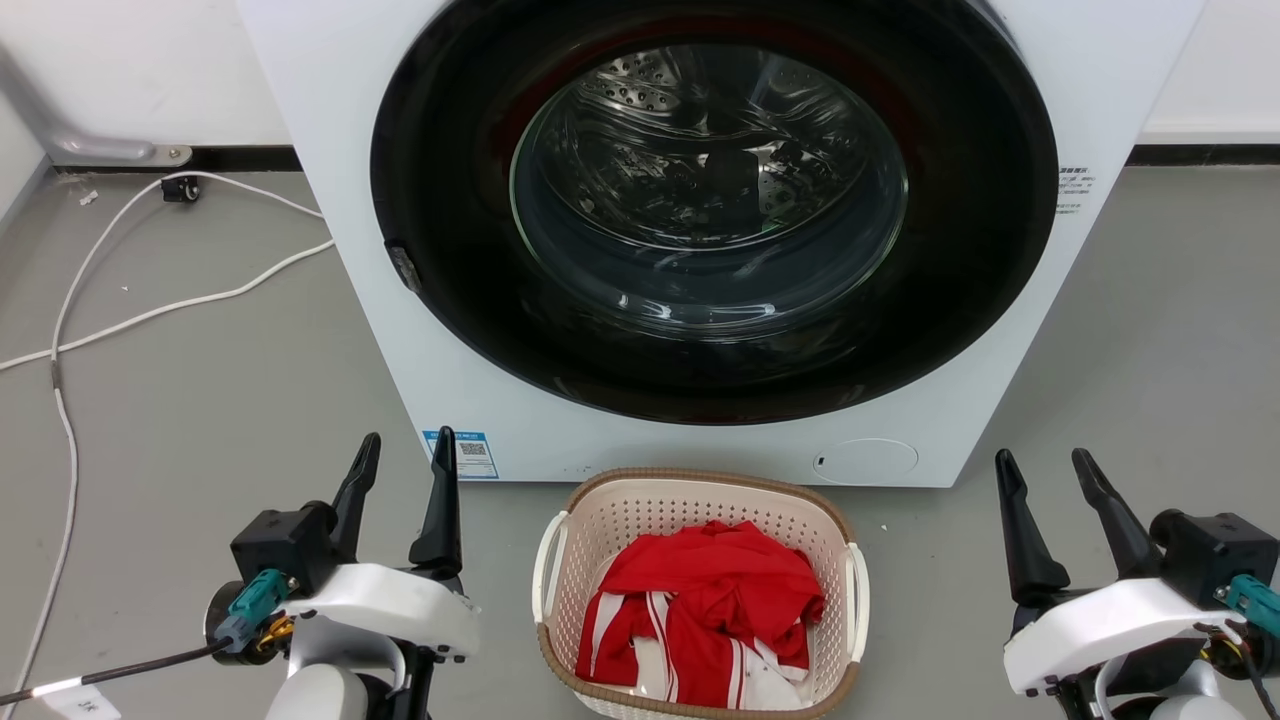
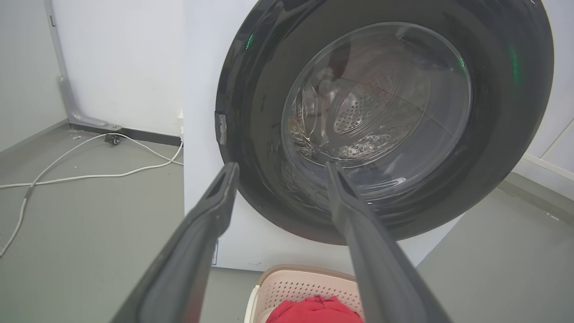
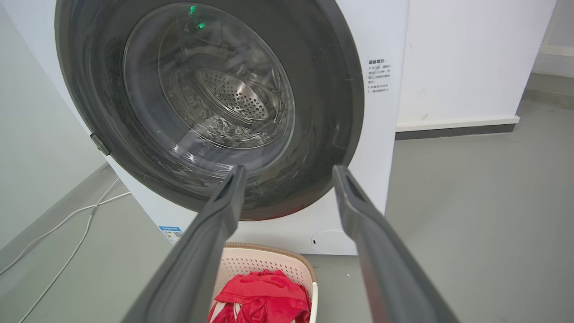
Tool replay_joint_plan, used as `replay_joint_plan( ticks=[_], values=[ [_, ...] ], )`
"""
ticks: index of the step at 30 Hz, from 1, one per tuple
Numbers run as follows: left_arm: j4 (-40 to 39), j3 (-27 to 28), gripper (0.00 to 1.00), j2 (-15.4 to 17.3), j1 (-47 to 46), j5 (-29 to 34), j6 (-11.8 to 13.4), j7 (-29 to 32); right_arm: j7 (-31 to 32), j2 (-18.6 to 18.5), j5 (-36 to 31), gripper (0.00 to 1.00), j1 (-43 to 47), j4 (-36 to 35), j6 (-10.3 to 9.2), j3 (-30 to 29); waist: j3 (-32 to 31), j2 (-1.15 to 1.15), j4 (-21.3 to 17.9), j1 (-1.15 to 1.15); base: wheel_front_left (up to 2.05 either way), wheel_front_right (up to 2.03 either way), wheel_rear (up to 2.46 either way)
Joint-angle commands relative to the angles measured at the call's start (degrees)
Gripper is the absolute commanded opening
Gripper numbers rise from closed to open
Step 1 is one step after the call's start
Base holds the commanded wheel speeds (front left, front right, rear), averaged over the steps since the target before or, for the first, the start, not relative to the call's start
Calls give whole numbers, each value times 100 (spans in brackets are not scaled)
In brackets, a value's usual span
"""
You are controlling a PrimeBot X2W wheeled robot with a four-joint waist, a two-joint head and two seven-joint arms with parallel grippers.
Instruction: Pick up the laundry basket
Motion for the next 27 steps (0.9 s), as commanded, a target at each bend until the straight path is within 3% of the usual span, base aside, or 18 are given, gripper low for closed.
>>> replay_joint_plan(
  ticks=[1,27],
  values=[
    [-14,12,100,35,-160,134,33,-51,-1,5,-150,100,22,-76,-2,-5,6,0,-1,0,0,0,0],
    [82,-83,100,74,-145,1171,67,-336,-137,9,-1281,100,154,-162,-2,2,41,0,16,0,0,0,0]
  ],
)
